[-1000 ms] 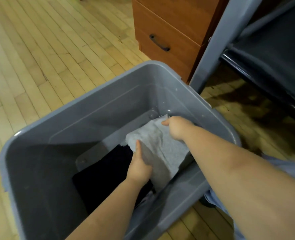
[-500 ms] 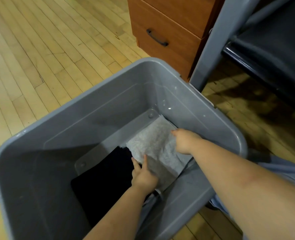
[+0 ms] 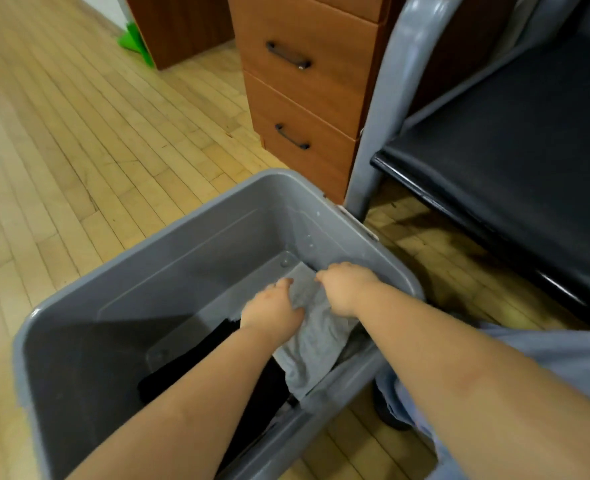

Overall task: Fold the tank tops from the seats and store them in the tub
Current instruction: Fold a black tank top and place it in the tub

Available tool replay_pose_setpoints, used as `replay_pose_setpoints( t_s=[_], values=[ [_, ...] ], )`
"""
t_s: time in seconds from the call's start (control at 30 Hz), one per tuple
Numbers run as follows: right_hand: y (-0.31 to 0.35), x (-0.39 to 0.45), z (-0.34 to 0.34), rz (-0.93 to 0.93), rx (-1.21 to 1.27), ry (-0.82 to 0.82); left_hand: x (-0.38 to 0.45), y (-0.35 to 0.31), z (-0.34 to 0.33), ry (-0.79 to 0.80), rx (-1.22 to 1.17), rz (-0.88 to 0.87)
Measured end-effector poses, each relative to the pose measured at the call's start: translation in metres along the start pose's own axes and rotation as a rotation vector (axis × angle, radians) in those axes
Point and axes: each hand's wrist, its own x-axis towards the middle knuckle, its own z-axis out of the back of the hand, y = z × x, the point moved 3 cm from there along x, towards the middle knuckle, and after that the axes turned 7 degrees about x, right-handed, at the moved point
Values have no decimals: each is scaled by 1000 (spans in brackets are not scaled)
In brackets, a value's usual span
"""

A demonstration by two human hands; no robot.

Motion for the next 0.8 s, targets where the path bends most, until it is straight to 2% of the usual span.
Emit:
replay_pose_setpoints(
  t_s=[0.2,0.4,0.57,0.7,0.8],
  values=[
    [-11,-70,70,70,-32,-176,-30,-64,78,-181,202,-188],
    [-52,-171,128,62,10,-423,-69,-150,136,-322,242,-391],
    [-128,-272,134,-107,79,-559,-105,-238,151,-395,305,-548],
    [-199,-350,104,-304,111,-587,-135,-321,135,-414,381,-683],
    [-245,-405,72,-437,147,-617,-155,-379,112,-359,437,-814]
  ],
)
